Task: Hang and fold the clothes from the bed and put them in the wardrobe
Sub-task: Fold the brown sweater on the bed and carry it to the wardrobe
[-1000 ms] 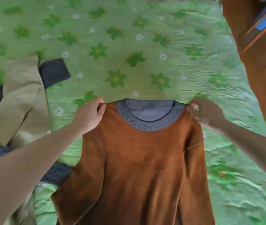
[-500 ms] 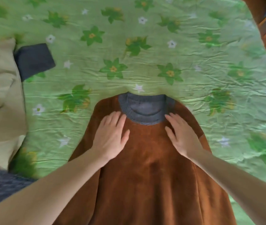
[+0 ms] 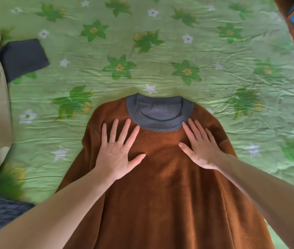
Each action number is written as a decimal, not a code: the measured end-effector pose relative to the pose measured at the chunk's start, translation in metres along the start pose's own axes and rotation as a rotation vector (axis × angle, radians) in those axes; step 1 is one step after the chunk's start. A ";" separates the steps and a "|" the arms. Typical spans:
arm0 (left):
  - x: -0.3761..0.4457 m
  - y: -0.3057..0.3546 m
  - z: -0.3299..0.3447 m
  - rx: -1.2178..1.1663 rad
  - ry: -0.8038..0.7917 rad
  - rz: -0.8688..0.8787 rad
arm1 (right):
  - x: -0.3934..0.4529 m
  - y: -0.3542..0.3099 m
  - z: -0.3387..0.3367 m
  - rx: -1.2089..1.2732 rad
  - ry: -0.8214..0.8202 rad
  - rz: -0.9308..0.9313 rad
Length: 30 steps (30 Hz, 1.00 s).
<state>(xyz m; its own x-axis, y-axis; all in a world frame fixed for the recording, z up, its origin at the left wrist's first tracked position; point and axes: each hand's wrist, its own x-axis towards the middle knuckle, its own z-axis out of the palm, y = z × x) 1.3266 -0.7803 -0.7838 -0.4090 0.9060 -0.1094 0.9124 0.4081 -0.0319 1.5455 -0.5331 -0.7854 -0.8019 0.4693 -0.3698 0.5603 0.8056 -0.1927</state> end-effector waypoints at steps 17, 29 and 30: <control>-0.019 0.213 -0.041 -0.276 0.042 0.125 | -0.158 0.065 0.006 0.662 0.483 0.352; -0.017 0.234 -0.052 -0.076 -0.198 0.195 | -0.197 0.149 -0.064 0.973 -0.095 0.388; -0.016 0.233 -0.052 -0.053 -0.210 0.211 | -0.194 0.165 -0.078 0.960 -0.036 0.402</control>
<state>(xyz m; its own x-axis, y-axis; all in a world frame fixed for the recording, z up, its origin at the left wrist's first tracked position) 1.5455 -0.6941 -0.7381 -0.1935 0.9303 -0.3115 0.9725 0.2237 0.0642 1.7776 -0.4630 -0.6743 -0.5220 0.6157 -0.5903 0.7264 -0.0419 -0.6860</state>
